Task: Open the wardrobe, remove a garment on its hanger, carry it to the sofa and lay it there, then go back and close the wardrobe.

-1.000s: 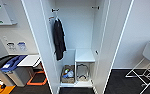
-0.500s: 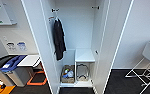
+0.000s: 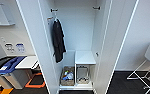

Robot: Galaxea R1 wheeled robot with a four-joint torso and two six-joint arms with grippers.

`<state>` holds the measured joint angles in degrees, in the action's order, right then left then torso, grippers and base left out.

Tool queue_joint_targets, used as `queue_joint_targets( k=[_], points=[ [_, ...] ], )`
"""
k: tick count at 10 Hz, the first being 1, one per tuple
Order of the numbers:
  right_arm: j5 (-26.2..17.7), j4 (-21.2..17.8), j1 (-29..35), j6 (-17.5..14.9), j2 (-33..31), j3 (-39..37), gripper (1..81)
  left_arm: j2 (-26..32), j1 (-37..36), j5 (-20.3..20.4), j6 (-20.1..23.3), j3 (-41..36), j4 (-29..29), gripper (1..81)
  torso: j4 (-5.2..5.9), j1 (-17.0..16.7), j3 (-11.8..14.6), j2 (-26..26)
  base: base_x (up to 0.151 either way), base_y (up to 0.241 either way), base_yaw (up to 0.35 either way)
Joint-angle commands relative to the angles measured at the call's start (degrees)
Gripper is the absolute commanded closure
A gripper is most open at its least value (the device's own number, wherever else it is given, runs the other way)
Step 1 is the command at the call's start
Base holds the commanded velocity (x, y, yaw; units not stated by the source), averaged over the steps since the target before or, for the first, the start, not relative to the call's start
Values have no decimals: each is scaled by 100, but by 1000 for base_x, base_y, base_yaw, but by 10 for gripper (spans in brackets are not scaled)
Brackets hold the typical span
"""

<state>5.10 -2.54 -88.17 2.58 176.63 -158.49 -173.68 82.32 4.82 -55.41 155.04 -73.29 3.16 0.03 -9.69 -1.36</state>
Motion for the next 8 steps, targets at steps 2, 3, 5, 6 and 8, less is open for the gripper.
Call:
queue_joint_targets(
  k=[2, 3, 5, 6, 8],
  points=[
    [-343, -10, 129, -12, 24, 30, 10, 0, -177, -174, 3, -17, 25, 10, 0, 0, 0, 0, 139, 32, 0],
    [-343, -10, 129, -12, 24, 30, 10, -9, -177, -174, -5, -17, 25, 10, 0, 5, 0, 5, 122, 67, 0],
    [-343, -10, 128, -12, 24, 30, 10, -9, -177, -174, 4, -17, 25, 10, 0, 5, 0, 5, 86, 78, 0],
    [-343, -10, 129, -12, 24, 30, 10, -9, -168, -174, -5, -17, 25, 10, 0, 7, 0, 7, 78, 83, 0],
    [-343, -10, 129, -12, 24, 30, 10, -9, -176, -174, -5, -17, 25, 10, 0, 5, 0, 5, 78, 83, 0]
  ],
)
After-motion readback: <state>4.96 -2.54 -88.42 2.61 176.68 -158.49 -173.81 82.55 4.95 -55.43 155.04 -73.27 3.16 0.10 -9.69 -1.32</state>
